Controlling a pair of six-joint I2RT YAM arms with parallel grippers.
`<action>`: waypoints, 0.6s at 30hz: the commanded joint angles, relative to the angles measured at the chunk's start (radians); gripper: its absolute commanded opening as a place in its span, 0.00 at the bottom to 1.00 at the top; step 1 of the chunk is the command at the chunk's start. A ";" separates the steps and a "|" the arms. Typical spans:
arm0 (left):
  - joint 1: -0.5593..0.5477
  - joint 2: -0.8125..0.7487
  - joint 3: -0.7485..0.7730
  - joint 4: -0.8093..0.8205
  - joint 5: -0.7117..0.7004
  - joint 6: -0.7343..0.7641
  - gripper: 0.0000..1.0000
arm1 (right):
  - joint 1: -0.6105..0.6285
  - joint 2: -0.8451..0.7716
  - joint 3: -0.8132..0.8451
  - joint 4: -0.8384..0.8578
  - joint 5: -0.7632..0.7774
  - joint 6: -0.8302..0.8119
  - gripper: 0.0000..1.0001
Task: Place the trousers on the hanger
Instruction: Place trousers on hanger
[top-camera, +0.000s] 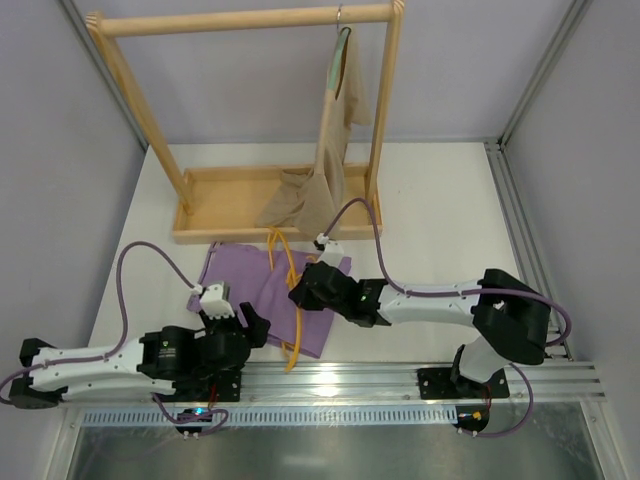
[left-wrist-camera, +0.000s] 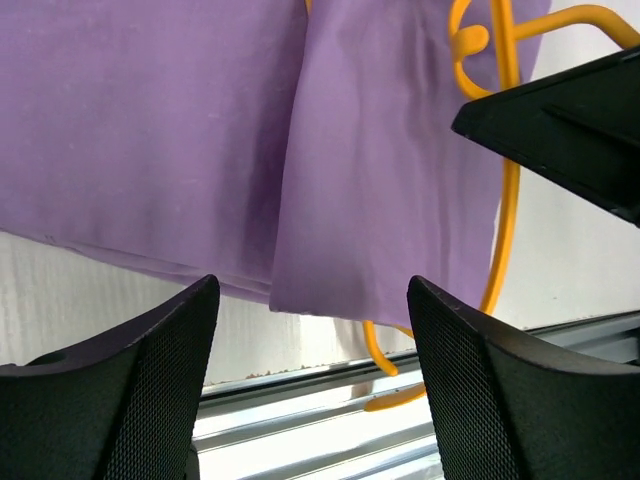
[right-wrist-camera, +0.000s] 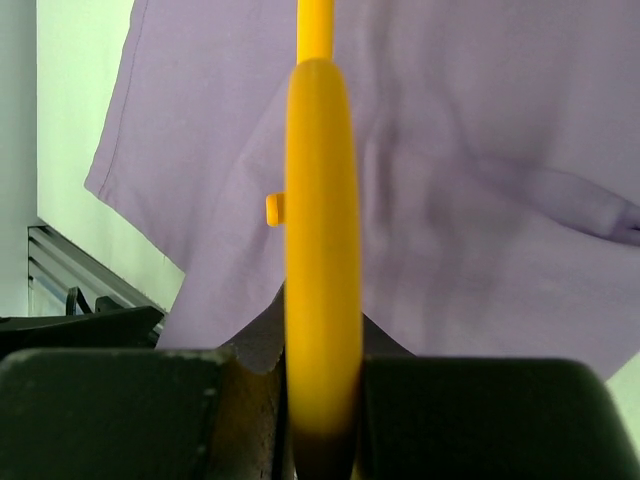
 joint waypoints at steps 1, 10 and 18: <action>0.077 0.094 0.085 0.081 0.031 0.074 0.77 | 0.001 -0.056 -0.033 0.016 0.048 0.017 0.04; 0.575 0.272 0.157 0.307 0.523 0.452 0.80 | 0.001 -0.113 -0.098 0.028 0.053 0.020 0.04; 0.801 0.467 0.200 0.394 0.819 0.597 0.80 | 0.001 -0.141 -0.122 0.040 0.054 0.015 0.04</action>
